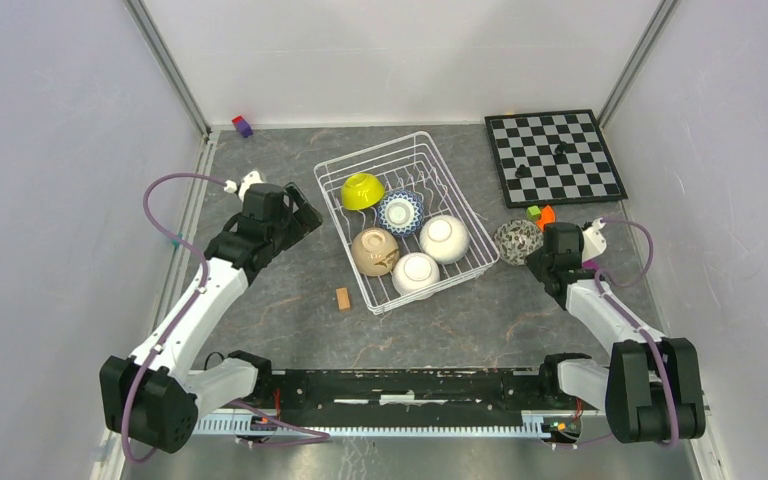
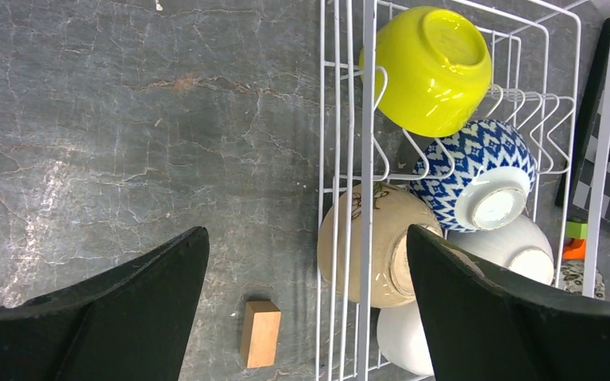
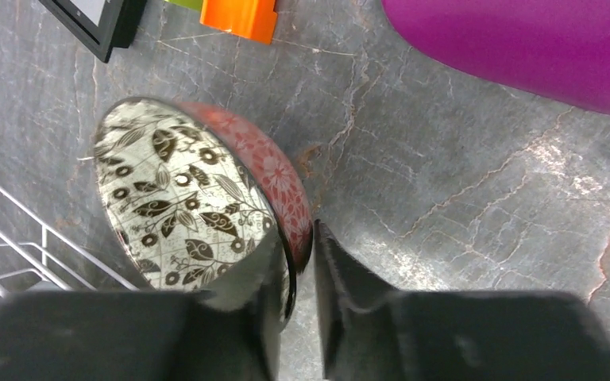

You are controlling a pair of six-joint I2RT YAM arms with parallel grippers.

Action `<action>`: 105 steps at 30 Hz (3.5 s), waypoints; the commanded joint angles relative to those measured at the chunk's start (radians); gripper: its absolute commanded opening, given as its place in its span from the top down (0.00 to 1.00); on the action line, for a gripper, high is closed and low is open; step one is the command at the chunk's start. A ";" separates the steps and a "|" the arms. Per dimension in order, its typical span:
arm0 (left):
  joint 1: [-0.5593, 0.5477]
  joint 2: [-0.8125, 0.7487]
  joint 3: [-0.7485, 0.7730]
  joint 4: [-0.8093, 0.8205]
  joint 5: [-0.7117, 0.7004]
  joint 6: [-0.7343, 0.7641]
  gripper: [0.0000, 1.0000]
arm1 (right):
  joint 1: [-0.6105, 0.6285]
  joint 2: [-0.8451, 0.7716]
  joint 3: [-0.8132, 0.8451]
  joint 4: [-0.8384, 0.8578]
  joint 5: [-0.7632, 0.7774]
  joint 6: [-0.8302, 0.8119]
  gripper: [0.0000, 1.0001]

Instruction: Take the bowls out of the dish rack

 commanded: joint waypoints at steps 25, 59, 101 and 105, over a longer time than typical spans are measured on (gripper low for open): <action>-0.069 0.027 0.010 0.228 0.308 0.211 0.00 | -0.027 -0.100 0.189 0.049 -0.100 -0.328 0.03; -0.174 0.922 0.947 -0.351 -0.044 1.005 0.02 | 0.067 -0.264 0.103 0.272 -0.624 -0.531 0.02; -0.233 1.079 1.112 -0.376 0.063 1.120 0.04 | 0.069 -0.243 0.092 0.301 -0.605 -0.492 0.02; -0.233 1.098 1.103 -0.381 0.042 1.123 0.03 | 0.068 -0.243 0.091 0.302 -0.604 -0.494 0.02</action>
